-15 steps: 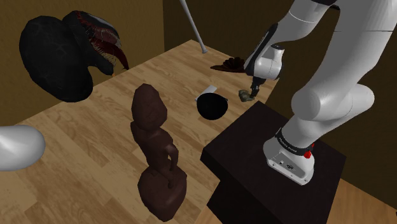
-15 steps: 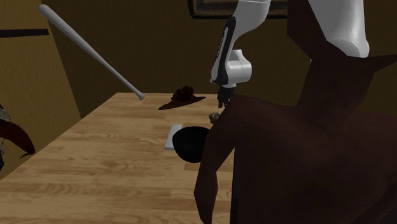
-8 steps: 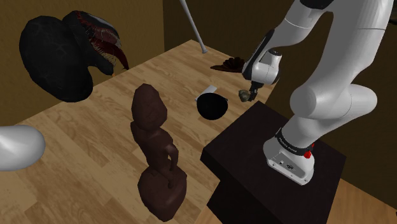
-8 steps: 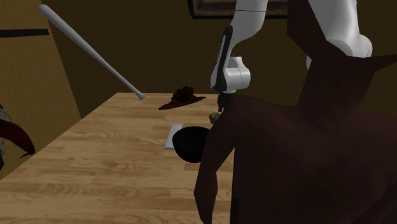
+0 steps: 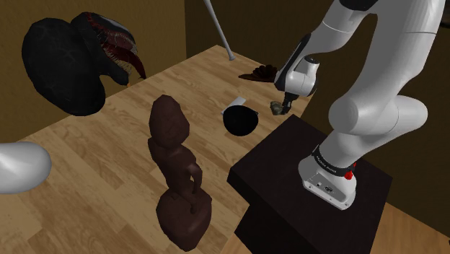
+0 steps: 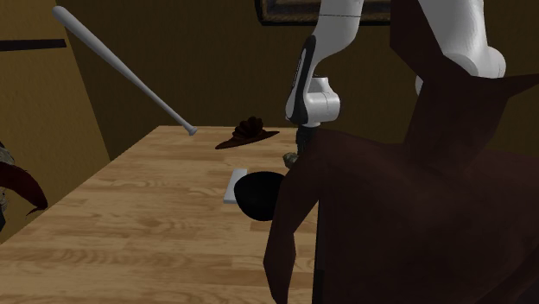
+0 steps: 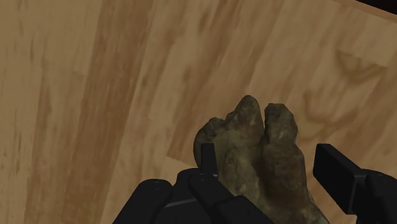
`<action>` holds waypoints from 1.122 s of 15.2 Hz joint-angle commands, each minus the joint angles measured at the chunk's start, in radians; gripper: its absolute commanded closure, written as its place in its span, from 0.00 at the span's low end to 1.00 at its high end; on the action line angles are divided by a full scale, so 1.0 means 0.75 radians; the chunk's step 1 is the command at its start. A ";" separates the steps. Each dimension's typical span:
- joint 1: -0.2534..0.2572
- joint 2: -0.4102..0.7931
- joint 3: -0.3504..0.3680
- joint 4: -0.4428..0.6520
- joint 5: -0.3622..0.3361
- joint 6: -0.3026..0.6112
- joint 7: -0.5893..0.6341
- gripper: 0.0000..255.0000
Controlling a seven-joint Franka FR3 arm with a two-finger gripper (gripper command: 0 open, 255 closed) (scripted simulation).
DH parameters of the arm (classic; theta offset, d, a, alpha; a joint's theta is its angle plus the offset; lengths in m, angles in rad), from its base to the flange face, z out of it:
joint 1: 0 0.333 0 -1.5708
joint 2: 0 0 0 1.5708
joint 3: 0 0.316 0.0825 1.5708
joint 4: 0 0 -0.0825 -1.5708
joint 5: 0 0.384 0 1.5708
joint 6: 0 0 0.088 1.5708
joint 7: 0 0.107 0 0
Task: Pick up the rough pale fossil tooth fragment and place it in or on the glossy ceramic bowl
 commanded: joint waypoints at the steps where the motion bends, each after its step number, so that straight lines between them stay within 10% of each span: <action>1: 0.001 0.001 0.002 0.000 -0.001 -0.001 0.000 1.00; 8: 0.001 0.002 0.002 0.001 0.000 0.000 0.000 1.00; 17: 0.180 -0.207 -0.184 -0.070 -0.039 -0.155 0.048 1.00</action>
